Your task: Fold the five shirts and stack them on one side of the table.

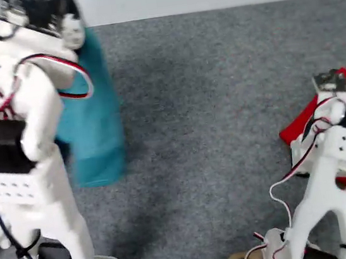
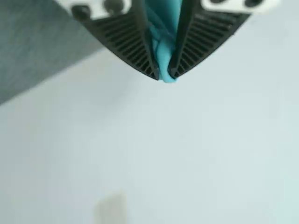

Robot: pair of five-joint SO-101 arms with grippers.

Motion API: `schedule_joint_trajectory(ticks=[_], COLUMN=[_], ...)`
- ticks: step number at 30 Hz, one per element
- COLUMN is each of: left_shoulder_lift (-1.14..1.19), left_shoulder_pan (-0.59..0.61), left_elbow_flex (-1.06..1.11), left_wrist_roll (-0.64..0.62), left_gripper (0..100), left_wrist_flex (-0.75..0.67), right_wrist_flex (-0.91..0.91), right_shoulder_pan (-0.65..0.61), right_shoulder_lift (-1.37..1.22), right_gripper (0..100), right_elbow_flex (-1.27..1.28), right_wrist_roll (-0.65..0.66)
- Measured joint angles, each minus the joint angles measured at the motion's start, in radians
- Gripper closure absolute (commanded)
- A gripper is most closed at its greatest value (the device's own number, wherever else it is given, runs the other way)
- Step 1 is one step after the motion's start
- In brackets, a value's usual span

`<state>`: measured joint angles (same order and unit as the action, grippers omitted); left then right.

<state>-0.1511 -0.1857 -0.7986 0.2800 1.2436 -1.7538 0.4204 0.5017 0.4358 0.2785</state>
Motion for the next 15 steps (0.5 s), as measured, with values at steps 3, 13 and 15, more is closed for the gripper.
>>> schedule_joint_trajectory(ticks=[3, 13, 15], left_shoulder_lift=[-0.002, -0.008, -0.008], left_shoulder_pan=[-0.11, -0.028, 0.064], left_elbow_flex=[-0.035, 0.23, 0.353], left_wrist_roll=[0.0, 0.0, 0.0], left_gripper=[99, 99, 99], left_wrist_flex=[-0.02, 0.152, 0.161], right_wrist_flex=[0.0, -0.002, -0.002], right_shoulder_pan=[0.0, -0.005, -0.005], right_shoulder_lift=[0.029, 0.037, 0.037], right_gripper=[99.0, 99.0, 99.0], right_elbow_flex=[0.055, 0.069, 0.069], right_wrist_roll=[0.0, 0.0, 0.0])
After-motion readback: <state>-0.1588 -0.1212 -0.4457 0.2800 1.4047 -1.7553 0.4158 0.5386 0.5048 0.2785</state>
